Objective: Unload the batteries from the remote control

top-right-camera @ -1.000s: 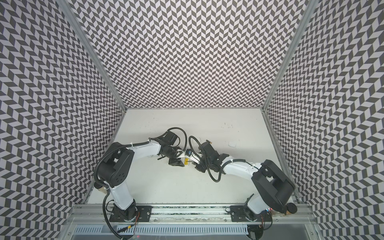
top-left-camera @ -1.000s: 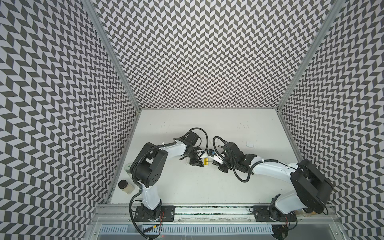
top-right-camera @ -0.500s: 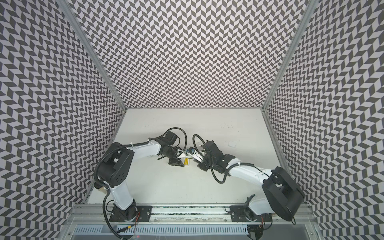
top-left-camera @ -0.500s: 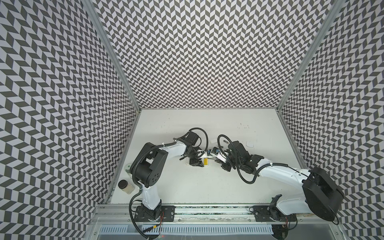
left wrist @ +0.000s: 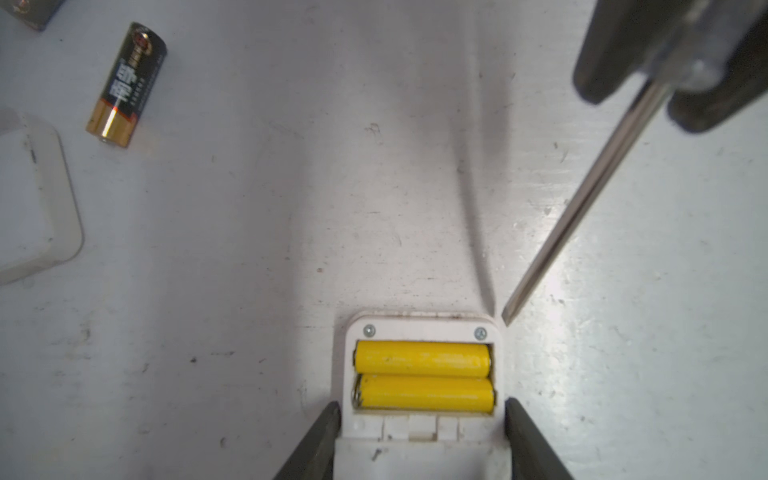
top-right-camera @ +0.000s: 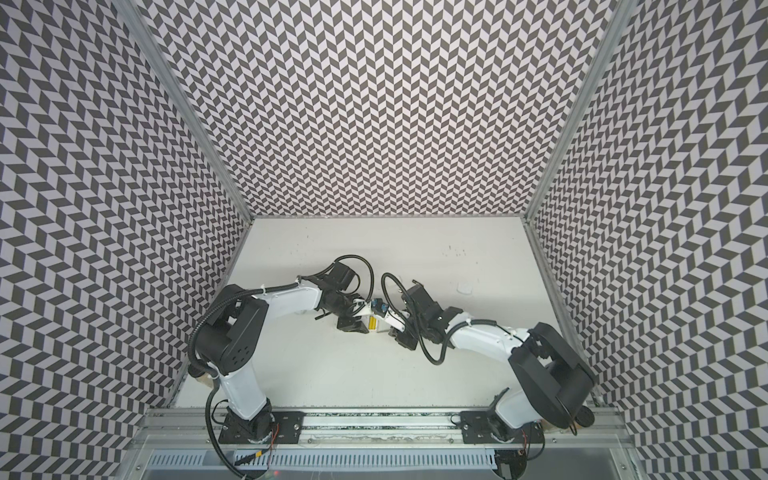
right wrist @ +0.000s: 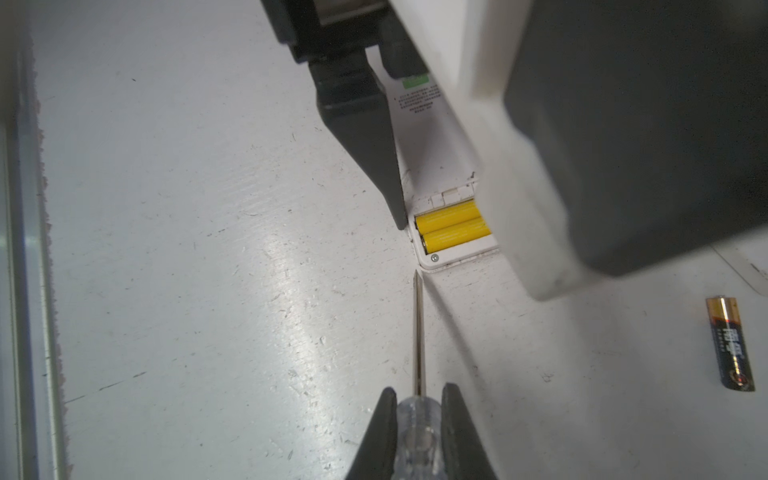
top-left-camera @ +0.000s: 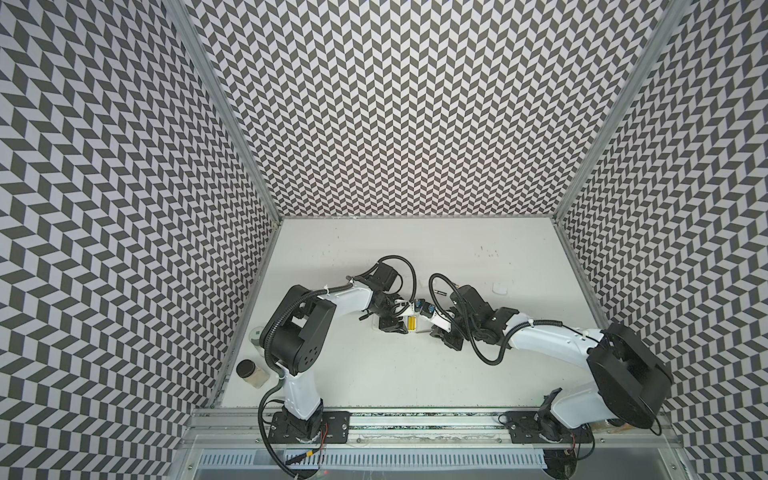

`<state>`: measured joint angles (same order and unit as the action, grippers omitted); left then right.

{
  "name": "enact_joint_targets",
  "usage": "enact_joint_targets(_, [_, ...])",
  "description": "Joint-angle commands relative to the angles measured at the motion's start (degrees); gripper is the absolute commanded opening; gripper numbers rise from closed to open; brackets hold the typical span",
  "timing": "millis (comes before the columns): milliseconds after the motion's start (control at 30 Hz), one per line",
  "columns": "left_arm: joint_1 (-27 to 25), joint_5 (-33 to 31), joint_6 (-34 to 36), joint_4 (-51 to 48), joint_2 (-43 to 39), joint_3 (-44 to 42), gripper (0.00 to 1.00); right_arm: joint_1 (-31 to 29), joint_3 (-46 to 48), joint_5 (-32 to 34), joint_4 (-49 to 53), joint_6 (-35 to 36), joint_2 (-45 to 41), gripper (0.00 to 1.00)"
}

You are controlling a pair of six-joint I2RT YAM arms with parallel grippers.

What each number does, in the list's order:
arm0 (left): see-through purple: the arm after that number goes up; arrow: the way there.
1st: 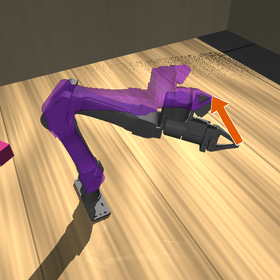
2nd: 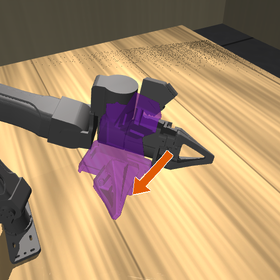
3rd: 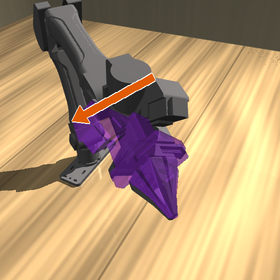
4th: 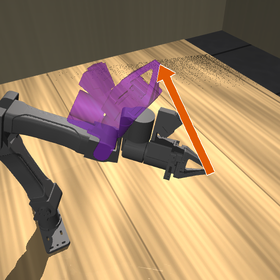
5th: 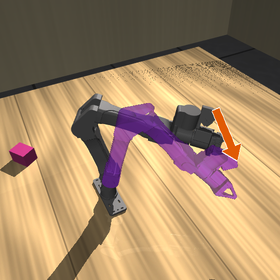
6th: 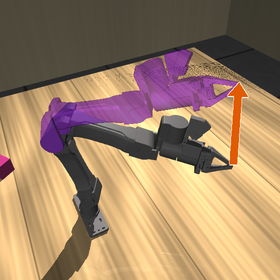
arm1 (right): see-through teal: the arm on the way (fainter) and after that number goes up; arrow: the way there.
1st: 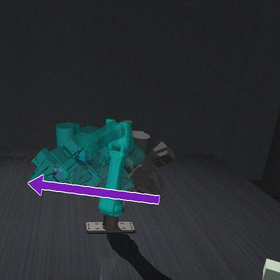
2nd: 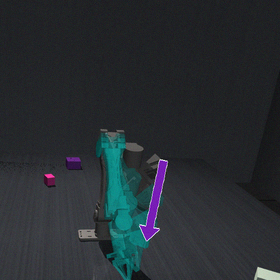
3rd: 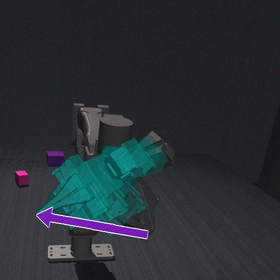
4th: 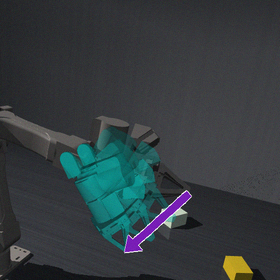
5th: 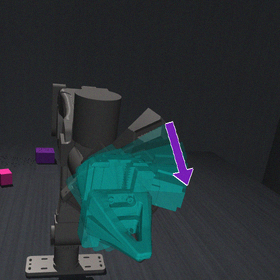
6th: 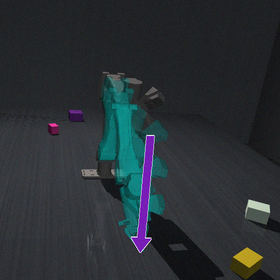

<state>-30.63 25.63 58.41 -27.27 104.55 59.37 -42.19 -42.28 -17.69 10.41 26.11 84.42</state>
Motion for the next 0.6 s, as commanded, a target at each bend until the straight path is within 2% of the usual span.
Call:
enact_joint_targets(0, [-0.4,-2.4,0.0,-5.2,2.8,-1.9,0.51,0.3,-1.4,-1.3,-2.7,-0.1,-0.9,0.0])
enact_joint_targets(567, [-0.4,-2.4,0.1,-5.0,3.1,-1.9,0.5,2.8,-1.8,-7.2,-4.9,-2.0,-0.1,0.0])
